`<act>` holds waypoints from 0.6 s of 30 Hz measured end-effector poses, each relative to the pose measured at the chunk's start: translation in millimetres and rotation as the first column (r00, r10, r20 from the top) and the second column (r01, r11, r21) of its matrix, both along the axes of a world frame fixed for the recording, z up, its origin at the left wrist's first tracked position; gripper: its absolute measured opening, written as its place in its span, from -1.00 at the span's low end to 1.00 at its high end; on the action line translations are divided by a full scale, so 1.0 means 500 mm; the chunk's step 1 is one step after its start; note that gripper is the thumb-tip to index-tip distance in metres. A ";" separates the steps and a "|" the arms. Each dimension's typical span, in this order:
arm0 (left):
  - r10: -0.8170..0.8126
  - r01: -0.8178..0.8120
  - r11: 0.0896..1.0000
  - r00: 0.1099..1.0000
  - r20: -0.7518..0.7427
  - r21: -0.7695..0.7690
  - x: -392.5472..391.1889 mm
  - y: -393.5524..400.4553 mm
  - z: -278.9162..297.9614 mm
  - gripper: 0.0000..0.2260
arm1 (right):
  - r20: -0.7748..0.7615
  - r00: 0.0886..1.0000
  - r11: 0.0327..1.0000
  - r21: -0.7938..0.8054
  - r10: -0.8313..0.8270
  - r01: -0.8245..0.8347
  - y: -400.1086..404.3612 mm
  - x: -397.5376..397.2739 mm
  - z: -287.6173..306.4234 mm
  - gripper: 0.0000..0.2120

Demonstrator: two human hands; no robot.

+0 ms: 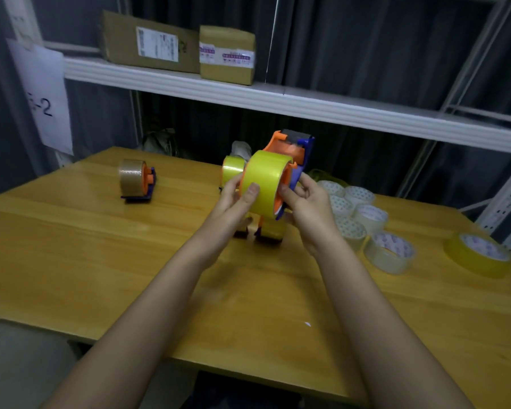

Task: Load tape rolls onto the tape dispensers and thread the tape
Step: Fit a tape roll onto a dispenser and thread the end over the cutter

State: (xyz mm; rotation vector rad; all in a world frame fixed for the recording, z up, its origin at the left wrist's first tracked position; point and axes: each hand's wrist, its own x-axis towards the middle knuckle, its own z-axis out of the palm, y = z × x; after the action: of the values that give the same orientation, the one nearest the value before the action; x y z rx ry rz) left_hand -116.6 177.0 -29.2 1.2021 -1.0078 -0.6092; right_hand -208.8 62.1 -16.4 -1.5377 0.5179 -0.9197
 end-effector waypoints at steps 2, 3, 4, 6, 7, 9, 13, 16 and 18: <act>0.020 -0.020 1.000 1.000 -0.022 0.002 0.030 0.023 0.009 -0.70 | -0.007 0.999 0.999 0.007 0.047 -0.046 0.019 0.047 0.010 -0.72; 0.041 -0.041 0.999 0.999 -0.030 -0.002 0.042 0.035 0.015 -0.69 | -0.024 0.998 0.998 -0.002 0.059 -0.060 0.026 0.071 0.011 -0.73; 0.068 -0.068 0.998 0.997 -0.036 -0.005 0.056 0.047 0.021 -0.67 | -0.054 0.996 0.997 -0.022 0.068 -0.069 0.034 0.092 0.013 -0.74; 0.117 -0.117 0.993 0.992 -0.044 -0.009 0.083 0.068 0.027 -0.64 | -0.109 0.989 0.993 -0.054 0.095 -0.101 0.045 0.133 0.012 -0.74; 0.135 -0.136 0.991 0.989 -0.053 -0.008 0.097 0.077 0.028 -0.64 | -0.137 0.984 0.990 -0.067 0.112 -0.122 0.050 0.150 0.013 -0.71; 0.186 -0.186 0.983 0.980 -0.068 0.012 0.122 0.090 0.024 -0.66 | -0.209 0.973 0.989 -0.087 0.101 -0.121 0.056 0.176 0.013 -0.55; 0.309 -0.297 0.945 0.948 -0.080 0.134 0.172 0.096 -0.003 -0.72 | -0.218 0.975 0.990 -0.138 -0.035 0.004 0.038 0.193 0.003 -0.56; 0.369 -0.343 0.899 0.928 -0.051 0.273 0.199 0.085 -0.030 -0.47 | -0.208 0.975 0.988 -0.146 -0.079 0.049 0.023 0.188 -0.006 -0.65; 0.391 -0.358 0.875 0.919 -0.041 0.325 0.203 0.071 -0.045 -0.45 | -0.217 0.971 0.983 -0.172 -0.101 0.064 0.017 0.179 -0.013 -0.71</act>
State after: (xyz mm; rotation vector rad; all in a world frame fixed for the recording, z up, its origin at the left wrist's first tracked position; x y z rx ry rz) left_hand -15.3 212.6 -51.7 1.5810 -0.5732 -0.5261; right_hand -119.1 70.6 -23.1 -1.7936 0.6866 -0.8736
